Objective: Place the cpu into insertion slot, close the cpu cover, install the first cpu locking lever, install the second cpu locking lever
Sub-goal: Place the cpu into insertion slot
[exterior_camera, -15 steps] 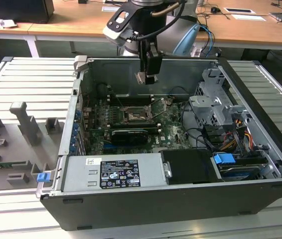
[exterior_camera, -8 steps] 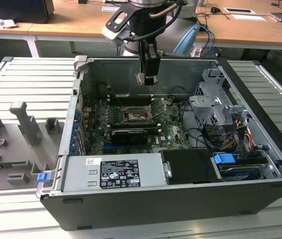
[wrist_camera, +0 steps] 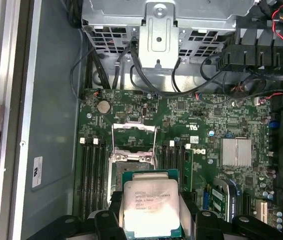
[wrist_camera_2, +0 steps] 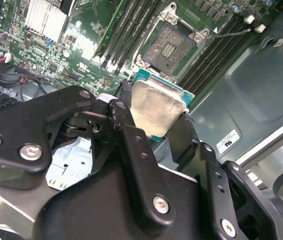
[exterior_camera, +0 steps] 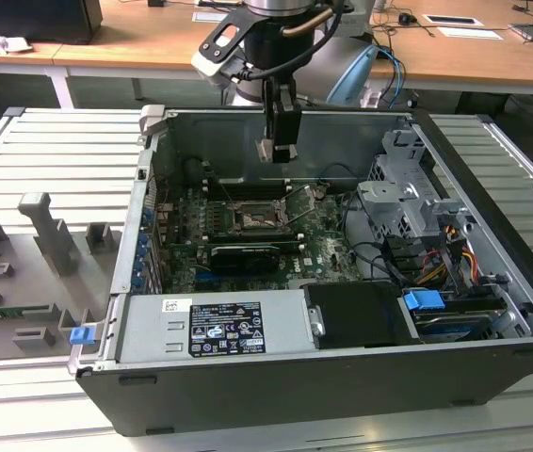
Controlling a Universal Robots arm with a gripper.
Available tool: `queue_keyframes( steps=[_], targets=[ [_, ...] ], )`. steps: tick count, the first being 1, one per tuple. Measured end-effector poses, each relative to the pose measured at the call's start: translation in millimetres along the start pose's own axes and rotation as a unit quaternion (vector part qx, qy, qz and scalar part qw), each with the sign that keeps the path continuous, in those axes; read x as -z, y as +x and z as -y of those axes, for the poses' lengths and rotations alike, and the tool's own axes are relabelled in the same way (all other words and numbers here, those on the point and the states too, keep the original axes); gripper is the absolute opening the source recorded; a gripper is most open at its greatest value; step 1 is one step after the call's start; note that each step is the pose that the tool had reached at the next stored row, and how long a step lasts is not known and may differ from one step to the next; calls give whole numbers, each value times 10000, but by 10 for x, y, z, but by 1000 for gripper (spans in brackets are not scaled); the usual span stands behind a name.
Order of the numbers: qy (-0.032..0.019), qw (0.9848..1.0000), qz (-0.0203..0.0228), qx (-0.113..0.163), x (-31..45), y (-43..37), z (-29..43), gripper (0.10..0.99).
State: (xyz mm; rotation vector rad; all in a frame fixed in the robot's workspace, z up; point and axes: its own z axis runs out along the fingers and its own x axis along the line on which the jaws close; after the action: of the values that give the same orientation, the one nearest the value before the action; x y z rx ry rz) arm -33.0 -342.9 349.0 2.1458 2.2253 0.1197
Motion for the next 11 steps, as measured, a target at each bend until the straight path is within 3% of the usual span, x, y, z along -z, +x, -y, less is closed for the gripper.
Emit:
queue_keyframes(
  steps=[11],
  targets=[
    [-2,9999,12,-130,-36,-1,3,529]
  ],
)
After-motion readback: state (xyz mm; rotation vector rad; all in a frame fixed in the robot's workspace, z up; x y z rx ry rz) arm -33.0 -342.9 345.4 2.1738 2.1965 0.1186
